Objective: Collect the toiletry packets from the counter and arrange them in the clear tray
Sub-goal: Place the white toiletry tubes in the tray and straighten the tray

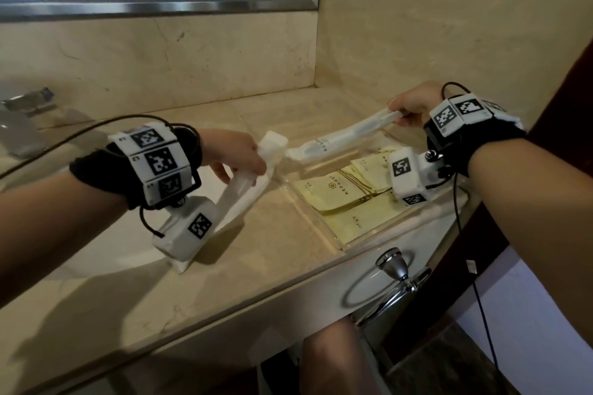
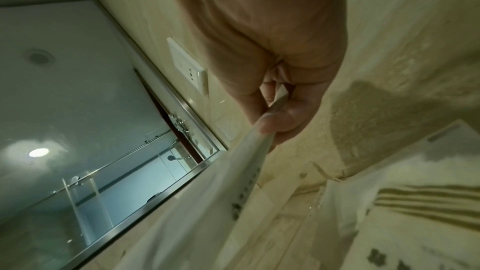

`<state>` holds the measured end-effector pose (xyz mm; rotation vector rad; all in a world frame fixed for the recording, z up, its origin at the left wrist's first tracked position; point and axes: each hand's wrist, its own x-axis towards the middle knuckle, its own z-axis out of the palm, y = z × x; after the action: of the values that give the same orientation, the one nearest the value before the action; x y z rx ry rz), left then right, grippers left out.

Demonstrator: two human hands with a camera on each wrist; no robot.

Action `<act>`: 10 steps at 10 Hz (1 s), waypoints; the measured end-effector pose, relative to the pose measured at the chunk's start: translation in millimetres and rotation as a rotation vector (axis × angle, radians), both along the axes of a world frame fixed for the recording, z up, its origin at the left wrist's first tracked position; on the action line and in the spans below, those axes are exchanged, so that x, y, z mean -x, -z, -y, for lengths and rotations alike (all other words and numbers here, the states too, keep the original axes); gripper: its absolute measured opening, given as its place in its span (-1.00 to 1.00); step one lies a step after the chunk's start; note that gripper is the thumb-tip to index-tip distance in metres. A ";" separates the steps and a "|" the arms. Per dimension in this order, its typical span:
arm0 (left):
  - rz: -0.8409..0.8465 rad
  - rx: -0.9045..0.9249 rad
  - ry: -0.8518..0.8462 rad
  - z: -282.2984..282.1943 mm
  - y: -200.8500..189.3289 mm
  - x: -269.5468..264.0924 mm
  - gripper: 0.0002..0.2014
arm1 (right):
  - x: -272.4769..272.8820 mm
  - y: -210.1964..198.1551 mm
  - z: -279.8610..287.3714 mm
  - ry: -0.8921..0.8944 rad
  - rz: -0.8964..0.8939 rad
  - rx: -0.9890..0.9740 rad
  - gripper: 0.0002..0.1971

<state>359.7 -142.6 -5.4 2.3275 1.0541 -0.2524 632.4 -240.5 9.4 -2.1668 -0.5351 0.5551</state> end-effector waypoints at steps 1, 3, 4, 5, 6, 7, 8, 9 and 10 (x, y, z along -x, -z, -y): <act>0.153 0.015 -0.089 -4.7 -4.7 -0.4 -0.89 | 1.6 4.1 -4.7 -0.026 0.027 0.044 -0.83; 0.263 -0.162 0.071 7.5 -0.3 -16.1 -0.88 | -0.3 20.8 -6.1 -0.097 -0.001 -0.044 -0.79; 0.223 -0.289 0.222 17.8 5.0 -25.4 -0.84 | -1.4 26.2 -6.9 -0.110 0.000 -0.039 -0.90; 0.189 -0.330 0.284 23.4 9.2 -31.4 -0.79 | 1.7 27.5 -5.9 -0.118 -0.008 -0.023 -0.79; 0.159 -0.343 0.313 26.4 13.1 -35.9 -0.87 | 4.0 24.5 -0.6 -0.141 0.138 0.072 -0.58; 0.136 -0.346 0.330 27.6 15.8 -38.6 -0.85 | 8.0 20.1 7.9 -0.200 0.312 0.204 -0.63; 0.122 -0.352 0.335 28.2 16.5 -41.2 -0.85 | 8.5 20.9 10.9 -0.206 0.294 0.194 -0.64; 0.148 -0.341 0.332 26.4 12.5 -44.6 -0.91 | 21.7 16.0 18.2 -0.193 0.157 0.019 -0.68; 0.244 -0.310 0.283 20.2 -0.3 -50.7 -0.87 | 54.0 2.1 26.9 -0.434 -0.030 -0.120 -0.81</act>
<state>410.4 -162.9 -5.1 2.7022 0.6812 0.0975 578.4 -267.4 7.3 -1.9304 -1.0075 0.7638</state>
